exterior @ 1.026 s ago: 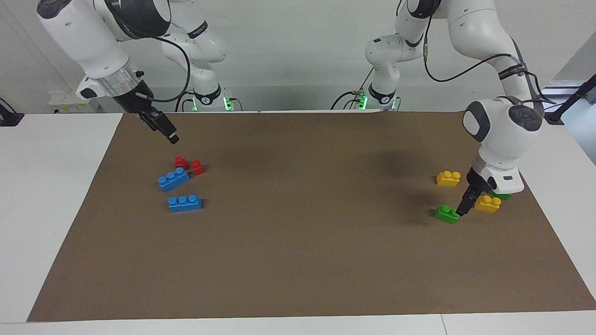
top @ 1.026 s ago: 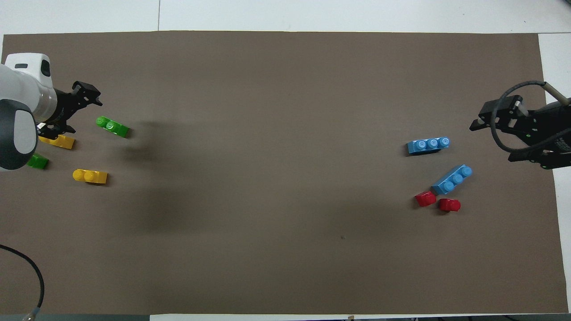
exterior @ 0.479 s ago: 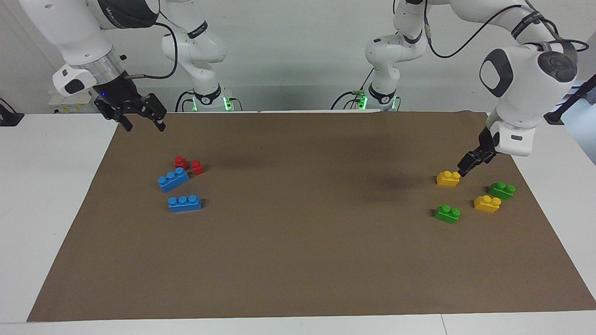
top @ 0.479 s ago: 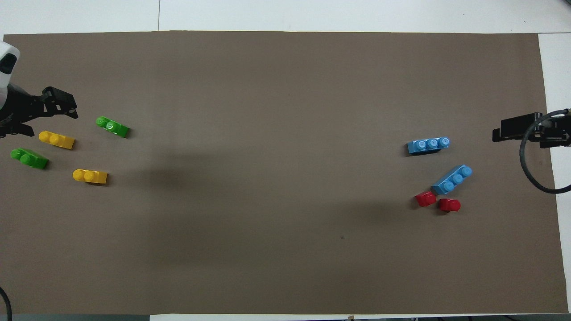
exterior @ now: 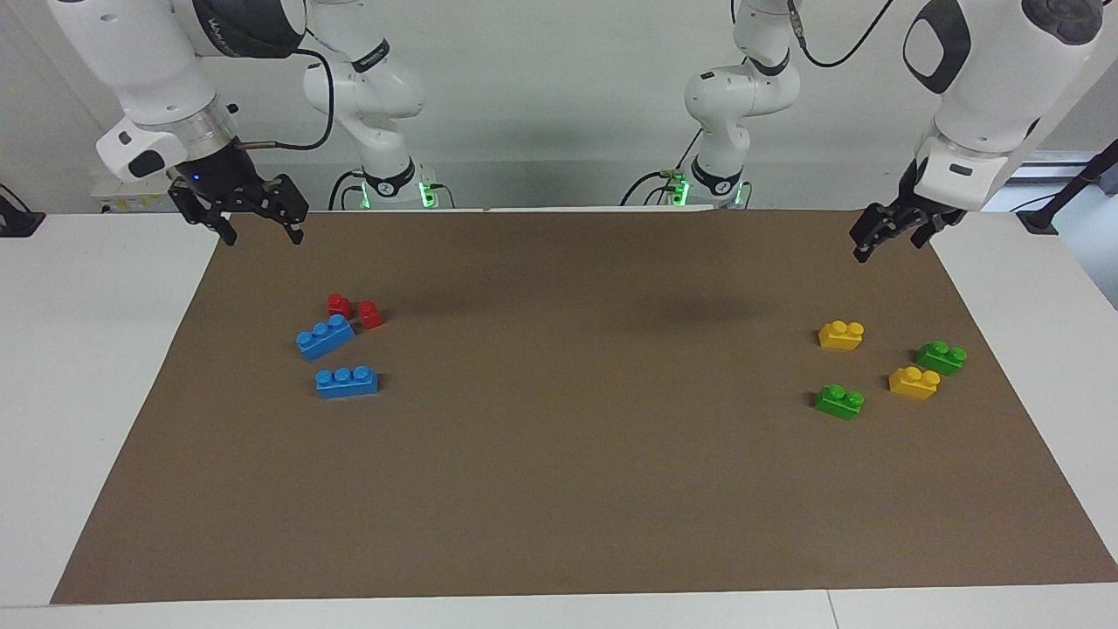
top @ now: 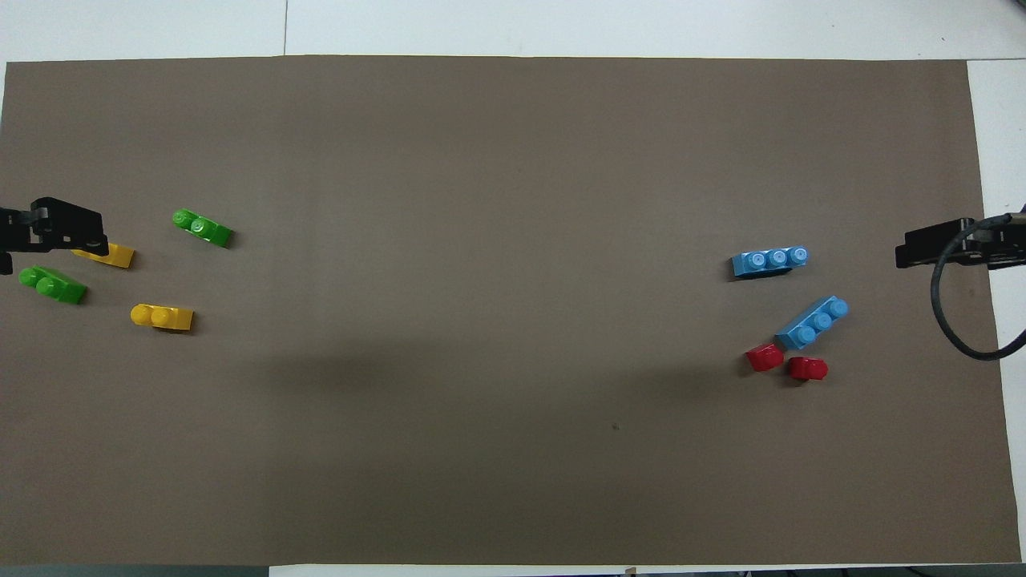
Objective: Remove green block with left arm and hold with right
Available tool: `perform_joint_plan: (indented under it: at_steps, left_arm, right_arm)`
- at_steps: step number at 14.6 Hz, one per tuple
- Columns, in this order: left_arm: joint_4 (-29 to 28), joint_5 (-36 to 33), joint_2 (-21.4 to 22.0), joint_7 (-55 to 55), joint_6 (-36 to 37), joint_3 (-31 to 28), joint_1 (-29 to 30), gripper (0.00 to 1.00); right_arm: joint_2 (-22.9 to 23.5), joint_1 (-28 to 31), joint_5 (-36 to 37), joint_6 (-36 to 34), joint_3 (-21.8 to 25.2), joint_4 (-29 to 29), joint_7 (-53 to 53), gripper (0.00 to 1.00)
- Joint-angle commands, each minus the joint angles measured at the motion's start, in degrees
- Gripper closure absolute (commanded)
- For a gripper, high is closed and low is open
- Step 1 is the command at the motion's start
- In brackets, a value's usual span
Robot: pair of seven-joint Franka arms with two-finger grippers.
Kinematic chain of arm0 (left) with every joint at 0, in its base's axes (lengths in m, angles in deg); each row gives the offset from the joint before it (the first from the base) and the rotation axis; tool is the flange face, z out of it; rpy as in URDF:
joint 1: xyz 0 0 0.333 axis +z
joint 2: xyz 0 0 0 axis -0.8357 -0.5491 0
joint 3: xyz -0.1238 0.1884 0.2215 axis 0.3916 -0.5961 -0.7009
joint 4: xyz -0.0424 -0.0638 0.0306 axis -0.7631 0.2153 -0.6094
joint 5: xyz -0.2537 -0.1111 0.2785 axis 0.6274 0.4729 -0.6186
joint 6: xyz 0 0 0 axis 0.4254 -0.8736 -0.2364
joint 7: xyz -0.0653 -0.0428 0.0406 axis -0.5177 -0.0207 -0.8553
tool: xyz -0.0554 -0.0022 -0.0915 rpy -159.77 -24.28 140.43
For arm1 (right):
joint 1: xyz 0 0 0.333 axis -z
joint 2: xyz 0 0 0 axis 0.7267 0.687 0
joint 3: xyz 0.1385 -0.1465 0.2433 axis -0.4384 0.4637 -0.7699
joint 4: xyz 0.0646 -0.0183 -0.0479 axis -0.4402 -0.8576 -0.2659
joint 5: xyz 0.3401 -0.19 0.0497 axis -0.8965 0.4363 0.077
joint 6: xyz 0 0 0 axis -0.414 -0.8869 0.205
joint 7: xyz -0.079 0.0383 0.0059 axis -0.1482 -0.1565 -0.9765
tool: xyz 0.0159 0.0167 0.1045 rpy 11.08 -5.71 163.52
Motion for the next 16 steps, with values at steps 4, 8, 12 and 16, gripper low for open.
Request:
perform_joint_plan:
  at_steps: [4,8,12,16]
  left_arm:
    - [-1.05,3.48,3.48,6.07,3.37,-0.64,-0.39,0.0]
    - [-1.14,5.42,3.66,5.98,3.02,-0.82,-0.04,0.0]
    - [-1.14,5.42,3.66,6.07,3.02,-0.82,-0.13,0.0]
    - [-1.14,5.42,3.66,6.07,3.02,-0.82,-0.3,0.0]
  right_arm:
    - [0.1,0.07,1.74,-1.44,-0.4,0.51,1.16,0.0]
    - [0.19,0.07,2.97,-1.44,-0.49,0.42,1.6,0.0]
    - [0.19,0.07,3.06,-1.35,-0.58,0.33,3.18,0.0]
    - [0.19,0.07,3.06,-1.44,-0.58,0.42,3.44,0.0]
